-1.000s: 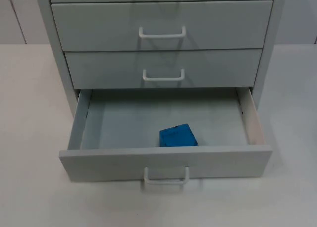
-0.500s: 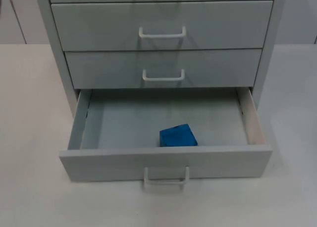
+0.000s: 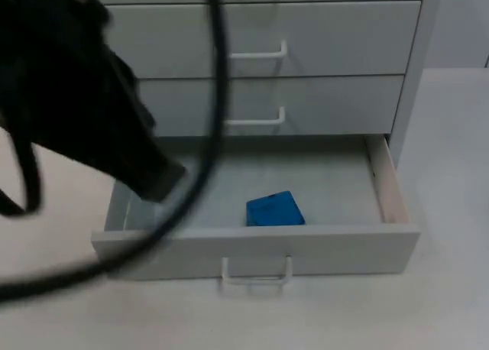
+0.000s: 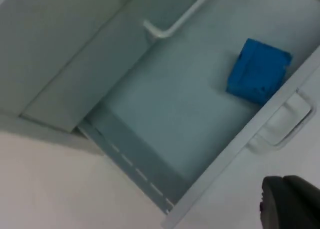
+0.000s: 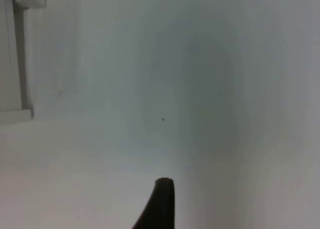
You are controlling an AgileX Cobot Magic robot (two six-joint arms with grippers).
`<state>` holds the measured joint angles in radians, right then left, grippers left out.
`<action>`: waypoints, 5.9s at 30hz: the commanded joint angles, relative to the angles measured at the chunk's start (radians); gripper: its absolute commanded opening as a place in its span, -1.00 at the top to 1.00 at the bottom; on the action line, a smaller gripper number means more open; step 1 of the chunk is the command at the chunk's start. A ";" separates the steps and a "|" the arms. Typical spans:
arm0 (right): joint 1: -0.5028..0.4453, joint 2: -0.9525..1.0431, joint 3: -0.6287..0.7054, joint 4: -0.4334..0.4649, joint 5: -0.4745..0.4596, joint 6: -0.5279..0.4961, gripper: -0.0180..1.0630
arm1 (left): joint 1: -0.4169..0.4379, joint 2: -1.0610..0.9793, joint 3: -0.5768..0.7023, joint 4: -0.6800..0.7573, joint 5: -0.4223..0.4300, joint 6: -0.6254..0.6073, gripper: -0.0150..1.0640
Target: Open the drawer with the left hand, place the block into the drawer with the right hand, then close the drawer with the left hand.
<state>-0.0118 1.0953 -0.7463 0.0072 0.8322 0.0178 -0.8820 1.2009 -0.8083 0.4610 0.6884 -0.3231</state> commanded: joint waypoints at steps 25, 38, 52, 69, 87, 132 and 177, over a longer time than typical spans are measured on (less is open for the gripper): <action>-0.001 -0.006 0.004 0.001 -0.001 -0.010 -0.48 | -0.263 0.578 -0.006 0.684 -0.136 -0.484 0.98; -0.001 -0.006 0.004 0.000 -0.006 -0.010 -0.48 | -0.212 0.679 -0.006 0.872 -0.179 -0.650 0.98; -0.001 -0.006 0.004 0.001 -0.014 -0.010 -0.48 | -0.013 0.707 -0.006 1.222 -0.170 -0.946 0.98; -0.001 -0.006 0.004 0.001 -0.034 -0.008 -0.48 | 0.072 0.859 -0.134 1.283 0.052 -1.084 0.98; -0.001 -0.006 0.004 0.003 -0.041 -0.007 -0.48 | 0.078 0.891 -0.194 1.154 0.105 -1.073 0.98; -0.001 -0.006 0.004 0.003 -0.036 -0.007 -0.48 | 0.697 0.018 -0.042 -0.525 -0.014 0.341 0.98; 0.001 -0.908 0.030 0.191 -0.016 -0.285 -0.48 | 0.946 -1.071 0.066 -0.445 0.221 0.337 0.98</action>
<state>-0.0118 0.2531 -0.7398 0.2494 0.7940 -0.2802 0.0705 0.1656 -0.7452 -0.0097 0.8555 0.0364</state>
